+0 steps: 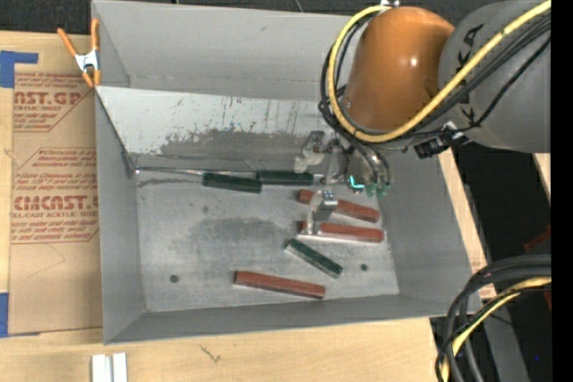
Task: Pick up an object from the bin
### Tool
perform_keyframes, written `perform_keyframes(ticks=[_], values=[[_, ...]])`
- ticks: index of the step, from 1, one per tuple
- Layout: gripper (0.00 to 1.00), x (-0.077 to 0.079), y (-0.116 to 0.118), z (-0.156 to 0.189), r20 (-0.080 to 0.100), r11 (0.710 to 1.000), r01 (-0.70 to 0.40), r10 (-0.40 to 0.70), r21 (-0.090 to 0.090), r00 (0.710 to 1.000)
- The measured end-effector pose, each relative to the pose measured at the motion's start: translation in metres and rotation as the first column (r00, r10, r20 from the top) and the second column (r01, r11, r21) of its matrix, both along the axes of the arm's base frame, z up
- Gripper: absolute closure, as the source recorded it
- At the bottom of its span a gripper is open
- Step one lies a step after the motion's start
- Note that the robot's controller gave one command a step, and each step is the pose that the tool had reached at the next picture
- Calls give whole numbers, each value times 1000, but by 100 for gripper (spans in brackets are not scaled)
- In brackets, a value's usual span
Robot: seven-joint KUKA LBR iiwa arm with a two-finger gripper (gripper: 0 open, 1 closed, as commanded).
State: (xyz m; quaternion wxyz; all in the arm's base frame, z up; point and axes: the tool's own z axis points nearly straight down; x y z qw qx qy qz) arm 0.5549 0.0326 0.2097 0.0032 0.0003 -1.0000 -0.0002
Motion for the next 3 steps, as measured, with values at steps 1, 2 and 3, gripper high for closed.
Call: perform_keyframes(ticks=[1, 2, 3], values=[[0, 2, 0, 4, 8, 1000, 1, -1, 1, 1000], [0, 8, -28, -53, 13, 997, -73, 73, -1, 997], [0, 20, -26, -120, 12, 999, -38, 38, 0, 999]])
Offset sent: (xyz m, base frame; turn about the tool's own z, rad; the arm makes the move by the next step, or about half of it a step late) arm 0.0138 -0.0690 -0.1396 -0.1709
